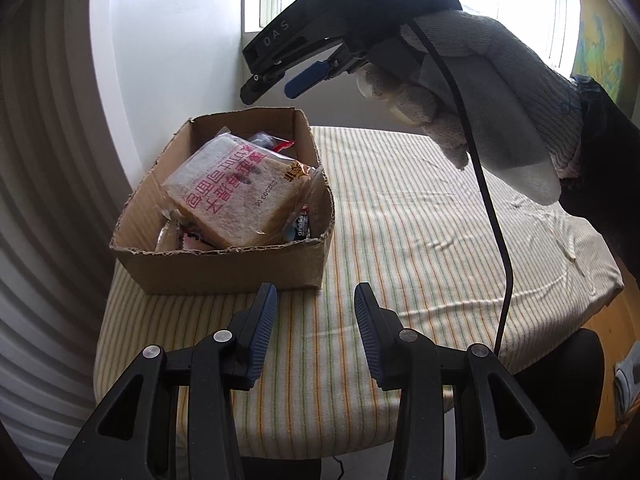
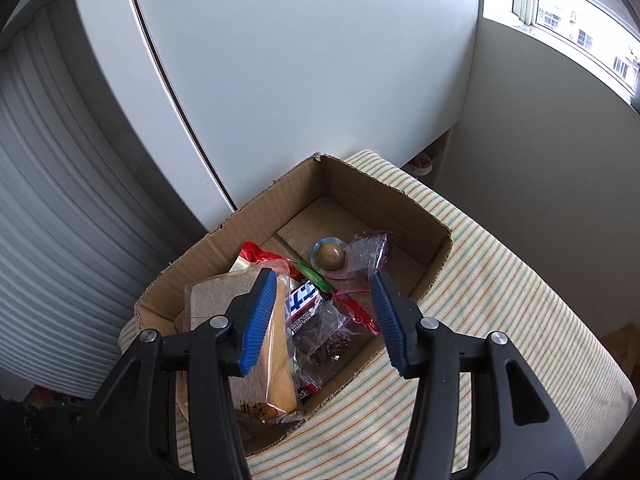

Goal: Organize snacks

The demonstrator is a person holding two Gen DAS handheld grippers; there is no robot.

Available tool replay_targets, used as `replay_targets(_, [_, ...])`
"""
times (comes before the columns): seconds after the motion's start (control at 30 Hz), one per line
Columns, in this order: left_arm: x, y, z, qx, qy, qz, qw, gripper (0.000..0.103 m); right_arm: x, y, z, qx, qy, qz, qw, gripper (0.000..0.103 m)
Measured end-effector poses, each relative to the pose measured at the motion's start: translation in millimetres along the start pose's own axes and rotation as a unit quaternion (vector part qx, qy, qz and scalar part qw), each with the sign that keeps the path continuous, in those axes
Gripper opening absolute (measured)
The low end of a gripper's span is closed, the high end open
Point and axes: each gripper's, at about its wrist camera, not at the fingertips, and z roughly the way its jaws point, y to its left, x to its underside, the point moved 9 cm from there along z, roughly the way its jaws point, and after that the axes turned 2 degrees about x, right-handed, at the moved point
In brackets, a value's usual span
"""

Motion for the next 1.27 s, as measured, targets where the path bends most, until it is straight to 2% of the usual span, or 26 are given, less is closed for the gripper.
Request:
replay_targets(0.1, [-3,-3,-4,-0.007,-0.004,0.001,1.0000,0.040,11,-4,-13,0.005,-0.009,-0.005,1.000,0.054])
replay_targets(0.17, [-5,-4,-7,-0.014,-0.008,0.004,0.9999,0.040,19,-7,-24,0.014,-0.018,-0.005,1.000,0.063])
replay_targets(0.23, [-6,-7,-9,-0.019,-0.011,0.007,0.9997,0.040,27,-10,-34,0.010,-0.025,-0.003,1.000,0.064])
replay_targets(0.3, [-7,-8,-12,-0.023,-0.013,0.005,0.9996,0.043,35,-14,-45,0.013,-0.033,0.006,0.999,0.064])
replay_targets(0.37, [-8,-9,-15,-0.025,-0.019,0.002,0.9995,0.051,44,-17,-58,0.016,-0.044,0.016,0.999,0.069])
replay_targets(0.5, [-11,-7,-25,-0.030,-0.031,-0.010,0.9990,0.054,65,-21,-82,0.021,-0.074,0.035,0.996,0.078])
replay_targets(0.57, [-13,-5,-32,-0.041,-0.043,-0.020,0.9980,0.068,78,-23,-92,0.030,-0.088,0.045,0.995,0.083])
replay_targets(0.63, [-16,2,-38,-0.068,-0.052,-0.029,0.9959,0.081,92,-26,-101,0.046,-0.105,0.053,0.992,0.087])
replay_targets(0.67, [-17,5,-40,-0.083,-0.053,-0.032,0.9946,0.083,98,-27,-105,0.055,-0.113,0.057,0.991,0.087])
replay_targets(0.93, [-24,25,-56,-0.113,-0.067,-0.069,0.9889,0.082,143,-33,-121,0.094,-0.123,0.069,0.985,0.087])
replay_targets(1.13, [-23,34,-60,-0.116,-0.070,-0.089,0.9868,0.082,154,-39,-128,0.107,-0.126,0.077,0.983,0.087])
replay_targets(1.27, [-27,40,-72,-0.128,-0.098,-0.085,0.9833,0.082,163,-46,-131,0.110,-0.123,0.087,0.982,0.087])
